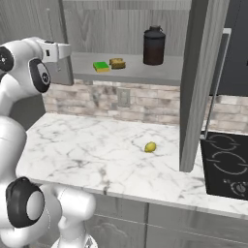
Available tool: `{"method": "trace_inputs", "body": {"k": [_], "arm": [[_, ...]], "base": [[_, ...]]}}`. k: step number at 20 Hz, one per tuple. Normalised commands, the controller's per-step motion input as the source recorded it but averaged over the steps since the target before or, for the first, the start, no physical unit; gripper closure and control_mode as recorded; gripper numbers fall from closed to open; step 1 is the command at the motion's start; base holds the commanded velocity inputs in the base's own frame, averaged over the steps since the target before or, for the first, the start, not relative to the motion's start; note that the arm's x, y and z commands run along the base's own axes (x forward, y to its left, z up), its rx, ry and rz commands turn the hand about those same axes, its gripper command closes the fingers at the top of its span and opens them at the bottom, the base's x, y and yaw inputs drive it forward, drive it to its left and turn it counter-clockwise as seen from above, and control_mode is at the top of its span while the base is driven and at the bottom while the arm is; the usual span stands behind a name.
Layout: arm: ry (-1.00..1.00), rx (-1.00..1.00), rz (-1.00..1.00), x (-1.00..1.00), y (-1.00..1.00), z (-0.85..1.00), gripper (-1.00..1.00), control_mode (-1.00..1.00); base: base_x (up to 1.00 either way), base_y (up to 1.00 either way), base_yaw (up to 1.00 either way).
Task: Pick the sponge and sponge from the cabinet and place them on the counter.
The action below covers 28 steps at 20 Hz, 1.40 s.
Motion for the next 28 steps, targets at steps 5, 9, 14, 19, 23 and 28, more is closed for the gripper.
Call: {"method": "trace_inputs", "body": {"k": [5, 9, 14, 19, 23, 28], "arm": [[0.00, 0.00, 0.06, -0.55, 0.20, 0.31, 1.00, -1.00], [0.00, 0.00, 0.06, -0.62, 0.23, 0.31, 1.00, -1.00], [0.00, 0.00, 0.06, -0.64, 0.22, 0.31, 1.00, -1.00], [0.00, 0.00, 0.05, -0.63, 0.33, 0.29, 1.00, -1.00], [0.01, -0.02, 0.02, -0.60, 0.53, 0.27, 1.00, -1.00], [0.02, -0.06, 0.00, -0.55, 0.68, 0.24, 1.00, -1.00]], "base": [[0.00, 0.00, 0.00], [0.00, 0.00, 0.00], [0.00, 0.00, 0.00], [0.00, 0.00, 0.00], [0.00, 0.00, 0.00], [0.00, 0.00, 0.00]]}}
